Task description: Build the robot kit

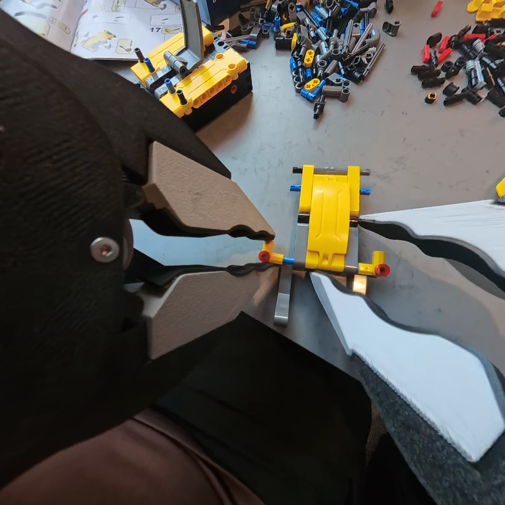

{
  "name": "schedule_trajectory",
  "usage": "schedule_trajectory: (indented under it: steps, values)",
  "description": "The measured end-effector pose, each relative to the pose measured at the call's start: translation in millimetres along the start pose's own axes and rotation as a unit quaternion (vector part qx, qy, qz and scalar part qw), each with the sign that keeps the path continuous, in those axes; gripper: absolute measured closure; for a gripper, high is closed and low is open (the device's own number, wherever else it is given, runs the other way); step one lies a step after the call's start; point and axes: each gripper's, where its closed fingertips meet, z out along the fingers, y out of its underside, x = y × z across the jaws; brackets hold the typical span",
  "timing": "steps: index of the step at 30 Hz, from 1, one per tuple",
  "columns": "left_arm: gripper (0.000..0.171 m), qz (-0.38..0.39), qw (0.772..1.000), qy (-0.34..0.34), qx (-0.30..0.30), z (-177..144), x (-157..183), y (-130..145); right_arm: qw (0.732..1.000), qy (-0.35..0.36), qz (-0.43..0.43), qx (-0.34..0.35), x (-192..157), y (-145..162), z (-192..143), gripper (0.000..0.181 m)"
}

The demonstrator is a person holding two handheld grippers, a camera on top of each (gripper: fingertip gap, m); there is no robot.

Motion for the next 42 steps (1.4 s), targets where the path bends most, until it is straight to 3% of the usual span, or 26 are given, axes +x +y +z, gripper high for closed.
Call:
schedule_trajectory:
  steps: [13, 21, 30, 33, 37, 42]
  values:
    - [0.158, -0.109, 0.986, 0.125, 0.017, 2, 0, 0, 1.000, 0.003, 0.007, 0.016, 1, 0, 2, 0.140]
    - [0.157, -0.087, 0.984, 0.154, 0.011, 2, 0, 1, 1.000, -0.004, -0.002, 0.013, 1, -1, 2, 0.139]
    - [0.156, -0.126, 0.974, 0.165, 0.093, 4, 0, -4, 0.998, -0.034, -0.047, 0.006, 12, 2, -2, 0.140]
    - [0.154, -0.140, 0.968, 0.168, 0.121, 3, 0, -3, 0.997, -0.045, -0.068, 0.015, 15, -2, -5, 0.150]
    - [0.144, -0.147, 0.964, 0.167, 0.143, 0, -5, 3, 0.999, -0.029, -0.028, -0.010, 32, 1, -15, 0.141]
    - [0.135, -0.155, 0.959, 0.169, 0.165, -10, -12, 18, 0.999, 0.003, 0.031, 0.015, 28, -8, -43, 0.141]
